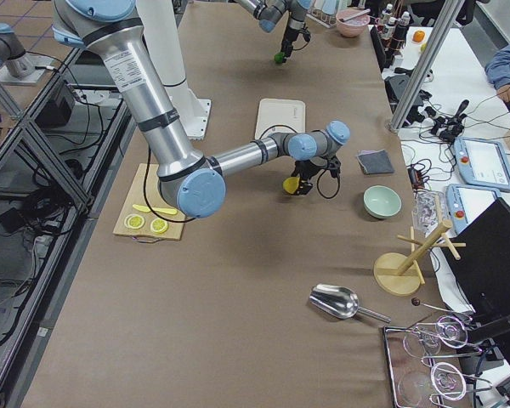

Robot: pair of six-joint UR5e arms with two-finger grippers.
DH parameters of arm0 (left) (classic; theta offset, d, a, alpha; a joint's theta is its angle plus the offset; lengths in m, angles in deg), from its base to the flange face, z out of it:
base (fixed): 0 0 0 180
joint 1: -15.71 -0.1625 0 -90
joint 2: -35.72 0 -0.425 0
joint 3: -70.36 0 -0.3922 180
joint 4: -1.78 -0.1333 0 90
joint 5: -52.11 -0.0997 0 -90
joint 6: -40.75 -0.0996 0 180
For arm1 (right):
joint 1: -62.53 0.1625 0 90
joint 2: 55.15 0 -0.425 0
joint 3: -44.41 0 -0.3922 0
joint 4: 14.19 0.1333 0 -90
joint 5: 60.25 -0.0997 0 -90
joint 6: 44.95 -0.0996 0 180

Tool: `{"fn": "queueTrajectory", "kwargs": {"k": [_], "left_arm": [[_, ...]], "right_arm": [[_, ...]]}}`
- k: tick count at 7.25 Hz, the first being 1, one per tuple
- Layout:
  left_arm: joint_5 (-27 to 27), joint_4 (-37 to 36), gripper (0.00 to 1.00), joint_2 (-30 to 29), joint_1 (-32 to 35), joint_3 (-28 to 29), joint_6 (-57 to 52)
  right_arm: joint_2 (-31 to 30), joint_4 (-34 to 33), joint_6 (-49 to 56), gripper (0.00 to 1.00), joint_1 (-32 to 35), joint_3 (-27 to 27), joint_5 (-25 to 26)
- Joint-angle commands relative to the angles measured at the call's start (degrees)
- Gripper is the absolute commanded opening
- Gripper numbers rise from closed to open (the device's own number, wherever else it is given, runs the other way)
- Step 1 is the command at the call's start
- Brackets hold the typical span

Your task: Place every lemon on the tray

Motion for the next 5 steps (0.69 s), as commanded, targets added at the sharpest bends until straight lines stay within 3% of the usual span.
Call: {"fn": "queueTrajectory", "kwargs": {"k": [1,2,3,5], "left_arm": [[6.28,-0.18,0.37,0.71,0.02,0.15,-0.08],[6.75,-0.09,0.04,1.76,0.11,-0.46,-0.08],[7.89,-0.44,0.0,2.2,0.28,-1.25,0.18],[9.22,-2.88,0.0,1.42,1.33,-3.53,0.27]], "right_arm": [[0.52,1.07,-0.06,0.59,-0.28,-1.03,-0.35],[0.52,1.16,-0.06,0.29,-0.28,-0.95,-0.61],[0.52,1.16,-0.06,0.21,-0.19,-0.6,-0.7],[3.66,1.08,-0.32,0.19,-0.02,-0.24,-1.05]]}}
